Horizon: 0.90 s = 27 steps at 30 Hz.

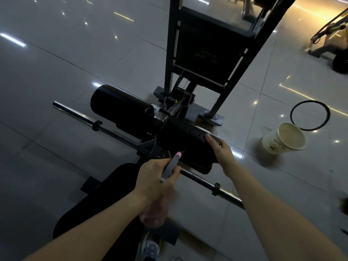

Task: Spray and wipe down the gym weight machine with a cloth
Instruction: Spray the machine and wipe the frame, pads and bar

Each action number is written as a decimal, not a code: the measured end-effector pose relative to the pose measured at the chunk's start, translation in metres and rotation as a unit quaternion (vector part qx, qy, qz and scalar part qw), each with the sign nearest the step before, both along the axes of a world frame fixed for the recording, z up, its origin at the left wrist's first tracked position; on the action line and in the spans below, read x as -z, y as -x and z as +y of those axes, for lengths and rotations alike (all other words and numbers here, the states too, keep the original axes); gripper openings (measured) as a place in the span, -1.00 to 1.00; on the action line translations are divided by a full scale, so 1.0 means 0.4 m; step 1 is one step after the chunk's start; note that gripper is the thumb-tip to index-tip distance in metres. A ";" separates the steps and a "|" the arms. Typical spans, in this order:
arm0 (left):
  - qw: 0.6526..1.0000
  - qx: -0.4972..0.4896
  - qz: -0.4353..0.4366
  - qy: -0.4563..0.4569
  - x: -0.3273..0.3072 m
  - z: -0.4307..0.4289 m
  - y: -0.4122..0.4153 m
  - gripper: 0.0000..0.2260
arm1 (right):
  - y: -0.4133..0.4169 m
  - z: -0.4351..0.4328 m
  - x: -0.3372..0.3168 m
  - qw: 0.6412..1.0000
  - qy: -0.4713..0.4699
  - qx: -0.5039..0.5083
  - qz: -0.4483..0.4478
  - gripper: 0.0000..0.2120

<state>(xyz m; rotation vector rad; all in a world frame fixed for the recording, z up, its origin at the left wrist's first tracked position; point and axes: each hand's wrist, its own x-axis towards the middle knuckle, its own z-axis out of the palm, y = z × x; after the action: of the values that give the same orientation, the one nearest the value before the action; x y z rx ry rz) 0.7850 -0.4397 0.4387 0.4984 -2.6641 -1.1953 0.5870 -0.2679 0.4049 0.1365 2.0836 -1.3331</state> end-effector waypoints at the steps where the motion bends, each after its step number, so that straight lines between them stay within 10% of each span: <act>1: 1.000 0.000 -0.008 0.000 -0.001 0.004 0.000 -0.60 | 0.023 -0.003 -0.016 0.998 -0.028 -0.012 -0.063 -0.33; 4: 0.999 0.022 -0.030 0.002 -0.006 0.011 -0.008 -0.69 | 0.038 -0.015 -0.050 0.987 -0.065 -0.021 -0.149 -0.26; 12: 0.999 -0.015 -0.009 -0.027 0.004 0.012 -0.035 -0.67 | -0.082 -0.013 0.023 0.993 0.064 0.088 0.055 -0.44; 21: 0.998 0.022 -0.023 -0.052 0.002 0.025 -0.045 -0.85 | 0.039 -0.013 -0.056 0.979 -0.024 0.009 -0.200 -0.27; 27: 0.999 -0.022 -0.036 -0.028 0.003 0.041 -0.013 -0.58 | 0.031 -0.036 -0.072 0.982 -0.048 0.046 -0.176 -0.40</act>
<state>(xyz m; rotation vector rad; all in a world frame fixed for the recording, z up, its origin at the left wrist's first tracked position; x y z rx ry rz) 0.7902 -0.4232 0.4376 0.6184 -2.6708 -1.2651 0.5748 -0.2822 0.4337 0.4815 1.8563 -1.1642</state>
